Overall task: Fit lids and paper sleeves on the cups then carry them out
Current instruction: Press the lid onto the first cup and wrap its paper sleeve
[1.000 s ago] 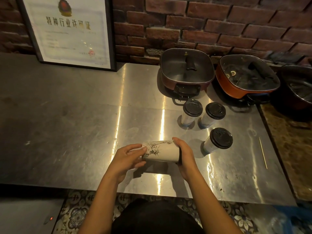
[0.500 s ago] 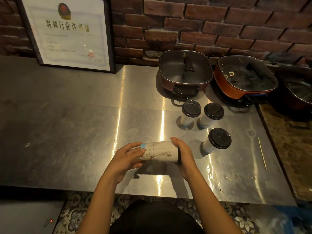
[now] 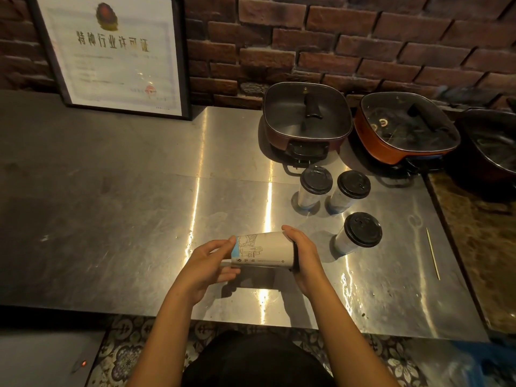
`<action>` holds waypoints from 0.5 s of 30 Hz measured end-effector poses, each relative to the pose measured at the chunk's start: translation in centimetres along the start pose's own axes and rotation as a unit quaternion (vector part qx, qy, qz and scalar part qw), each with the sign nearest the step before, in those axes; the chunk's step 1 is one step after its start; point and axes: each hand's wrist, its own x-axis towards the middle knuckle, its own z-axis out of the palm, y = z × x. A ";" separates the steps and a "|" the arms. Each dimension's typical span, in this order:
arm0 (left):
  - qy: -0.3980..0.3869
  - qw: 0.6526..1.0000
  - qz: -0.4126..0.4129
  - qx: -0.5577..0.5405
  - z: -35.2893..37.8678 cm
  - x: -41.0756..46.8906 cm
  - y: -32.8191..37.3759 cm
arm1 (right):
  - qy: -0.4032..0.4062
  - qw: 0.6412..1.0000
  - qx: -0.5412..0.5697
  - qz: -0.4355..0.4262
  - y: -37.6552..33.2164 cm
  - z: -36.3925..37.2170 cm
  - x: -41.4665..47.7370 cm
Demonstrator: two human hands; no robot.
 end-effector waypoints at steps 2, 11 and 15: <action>-0.002 1.000 0.004 0.001 -0.1 0.1 0.0 | 0.002 1.000 -0.002 -0.008 -0.1 0.1 0.0; -0.006 1.000 0.022 -0.011 -0.5 0.1 0.0 | 0.010 1.000 0.004 -0.011 -0.5 0.4 -0.1; -0.025 0.999 0.026 -0.024 -0.8 0.3 0.0 | 0.007 1.000 0.007 -0.010 -0.7 0.4 -0.2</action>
